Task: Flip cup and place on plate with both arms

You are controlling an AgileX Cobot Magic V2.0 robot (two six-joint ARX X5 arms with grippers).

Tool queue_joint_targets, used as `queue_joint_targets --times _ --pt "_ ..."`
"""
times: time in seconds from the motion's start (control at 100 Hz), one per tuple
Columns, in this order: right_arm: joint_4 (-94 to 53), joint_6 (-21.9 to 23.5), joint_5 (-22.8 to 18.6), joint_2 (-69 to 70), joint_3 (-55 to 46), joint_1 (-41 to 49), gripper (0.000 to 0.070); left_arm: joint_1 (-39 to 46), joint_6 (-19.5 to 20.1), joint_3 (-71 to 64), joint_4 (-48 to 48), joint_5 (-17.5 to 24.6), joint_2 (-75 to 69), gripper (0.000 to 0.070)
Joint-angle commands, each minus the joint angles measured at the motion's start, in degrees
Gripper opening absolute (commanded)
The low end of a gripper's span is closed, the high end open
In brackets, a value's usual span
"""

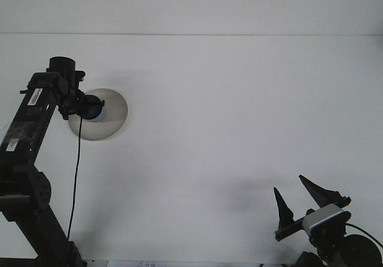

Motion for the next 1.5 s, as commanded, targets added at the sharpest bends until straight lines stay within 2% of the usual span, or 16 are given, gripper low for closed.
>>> queue_joint_targets --times 0.0,0.17,0.23,0.27,0.3,0.34,0.35,0.4,0.44,0.83,0.98,1.19,1.29,1.49 --pt "0.35 0.79 0.15 -0.11 0.33 0.44 0.0479 0.22 -0.09 1.27 0.09 -0.17 2.32 0.0006" --pt "0.35 0.81 0.15 -0.11 0.33 0.44 0.0479 0.22 -0.11 1.27 0.59 -0.17 3.23 0.0009" --pt "0.35 0.81 0.17 -0.11 0.33 0.44 0.0479 0.22 -0.17 1.27 1.46 -0.17 3.23 0.0046" --pt "0.35 0.81 0.15 -0.11 0.33 0.44 0.0479 0.22 -0.79 1.27 1.81 -0.17 3.19 0.0120" --pt "0.35 0.81 0.17 -0.11 0.33 0.44 0.0479 0.22 -1.51 1.36 1.84 -0.15 3.17 0.0201" --pt "0.35 0.79 0.15 -0.11 0.33 0.44 0.0479 0.22 -2.14 1.53 1.81 -0.13 3.17 0.0333" --pt "0.35 0.79 0.17 -0.11 0.33 0.44 0.0479 0.22 -2.36 1.60 1.81 -0.13 3.17 0.0384" --pt "0.35 0.79 0.15 -0.11 0.33 0.44 0.0479 0.22 -2.91 1.86 1.81 -0.13 3.17 0.0502" --pt "0.35 0.79 0.17 -0.11 0.31 0.44 0.0479 0.22 -2.93 2.25 1.84 -0.11 3.17 0.0557" --pt "0.42 0.74 0.20 -0.11 -0.35 0.44 0.0479 0.22 -4.90 15.04 -3.43 0.44 1.84 0.0556" --pt "0.50 0.61 0.20 -0.11 -0.37 0.44 0.0479 0.22 -5.31 17.86 -3.98 4.09 -3.54 0.0556" --pt "0.79 0.11 0.20 -0.11 -0.37 0.44 0.0479 0.07 -6.40 17.81 -5.11 7.96 -18.43 0.0552" --pt "0.81 0.09 0.20 -0.11 -0.37 0.44 0.0479 -1.09 -7.08 16.37 -5.29 10.95 -26.64 0.0543" --pt "0.85 0.09 0.20 -0.11 -0.37 0.44 0.0479 -7.56 -7.48 -2.01 3.50 11.13 -47.74 0.0543"
